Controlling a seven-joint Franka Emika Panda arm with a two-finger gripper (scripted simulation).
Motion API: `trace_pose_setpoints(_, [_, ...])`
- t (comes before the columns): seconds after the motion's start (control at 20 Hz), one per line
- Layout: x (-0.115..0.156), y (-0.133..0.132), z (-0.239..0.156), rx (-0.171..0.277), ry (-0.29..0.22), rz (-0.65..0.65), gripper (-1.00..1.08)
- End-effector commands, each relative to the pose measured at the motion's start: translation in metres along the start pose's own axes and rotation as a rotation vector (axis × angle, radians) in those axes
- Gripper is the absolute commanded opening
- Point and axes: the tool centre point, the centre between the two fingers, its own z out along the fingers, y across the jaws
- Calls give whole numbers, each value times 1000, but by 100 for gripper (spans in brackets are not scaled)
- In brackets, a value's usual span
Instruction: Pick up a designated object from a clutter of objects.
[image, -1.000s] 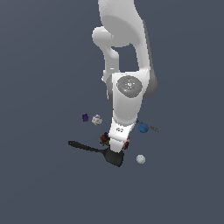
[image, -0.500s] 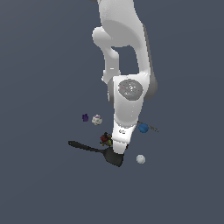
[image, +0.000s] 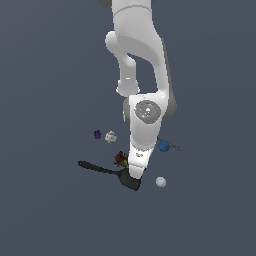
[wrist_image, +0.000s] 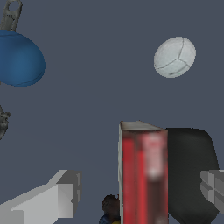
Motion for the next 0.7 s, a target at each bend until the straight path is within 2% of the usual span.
trace_pose_setpoints(0.0, [0, 0, 11, 0, 0, -1, 100])
trace_pose_setpoints(0.25, [0, 1, 19, 0, 0, -1, 100])
trace_pose_setpoints(0.3, [0, 1, 19, 0, 0, -1, -100])
trace_pose_setpoints(0.65, [0, 1, 19, 0, 0, -1, -100])
